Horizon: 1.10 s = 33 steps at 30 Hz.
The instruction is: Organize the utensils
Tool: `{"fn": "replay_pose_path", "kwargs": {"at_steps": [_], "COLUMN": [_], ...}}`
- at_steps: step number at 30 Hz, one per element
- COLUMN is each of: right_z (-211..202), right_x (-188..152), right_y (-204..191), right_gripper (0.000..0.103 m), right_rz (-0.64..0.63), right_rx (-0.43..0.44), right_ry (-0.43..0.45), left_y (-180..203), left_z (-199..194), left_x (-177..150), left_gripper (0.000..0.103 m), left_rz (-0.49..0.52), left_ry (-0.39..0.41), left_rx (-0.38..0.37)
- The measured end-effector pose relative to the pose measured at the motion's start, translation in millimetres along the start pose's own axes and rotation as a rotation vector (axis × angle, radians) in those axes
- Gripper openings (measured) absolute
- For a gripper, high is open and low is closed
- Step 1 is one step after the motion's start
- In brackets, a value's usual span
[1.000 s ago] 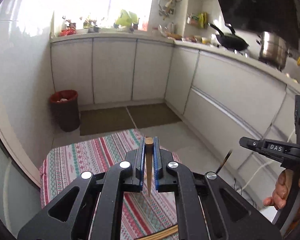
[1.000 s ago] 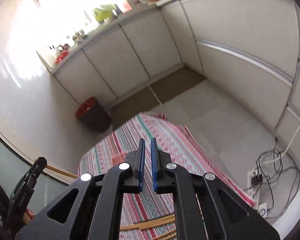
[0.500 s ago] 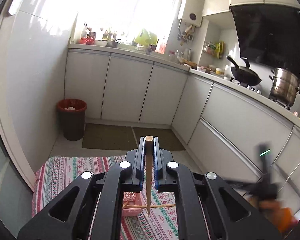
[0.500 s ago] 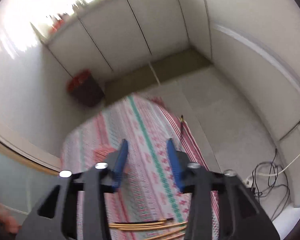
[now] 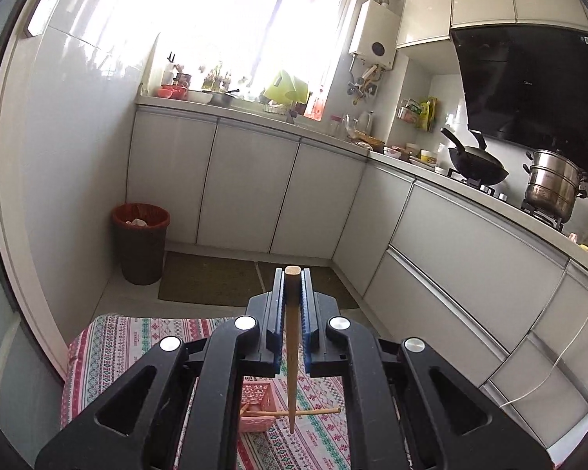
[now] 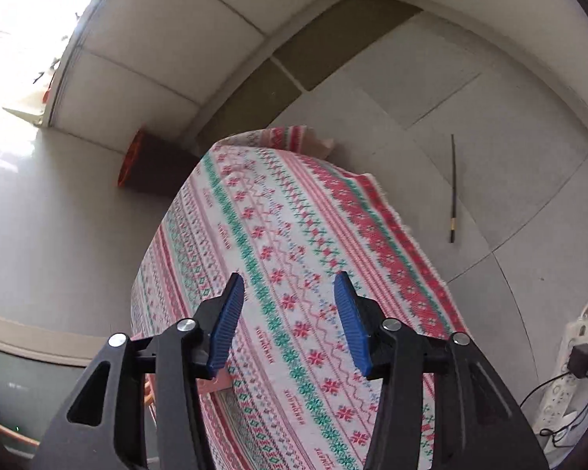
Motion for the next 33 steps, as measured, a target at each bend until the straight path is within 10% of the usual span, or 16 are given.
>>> {"fn": "replay_pose_path", "kwargs": {"at_steps": [10,17,26,33], "right_z": [-35,-38,-13,7], "right_x": [-85,-200,-233,-223], "right_y": [3,35,36,24], "right_gripper": [0.066,0.062,0.032,0.035], "right_rz": [-0.206,0.034,0.208,0.283], "right_rx": [-0.051,-0.048,-0.153,-0.241], "right_ry": [-0.135,-0.367,-0.419,-0.365], "left_y": [14,18,9,-4], "left_z": [9,-7,-27,-42], "left_x": [-9,-5,1,9], "left_gripper": [0.007,0.007,0.007,0.007], "left_rz": [0.037,0.037,0.001,-0.025], "left_ry": [-0.039,-0.027,-0.012,0.015], "left_rx": [-0.007,-0.059,-0.113,-0.127]}}
Point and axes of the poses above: each gripper's, at about its wrist camera, not at the fingertips, and z roughly the way its jaws point, y to its right, x to its top, the point moved 6 cm from there along z, roughly the way its jaws point, and after that the axes turned 4 degrees about -z, right-handed, at the moved point
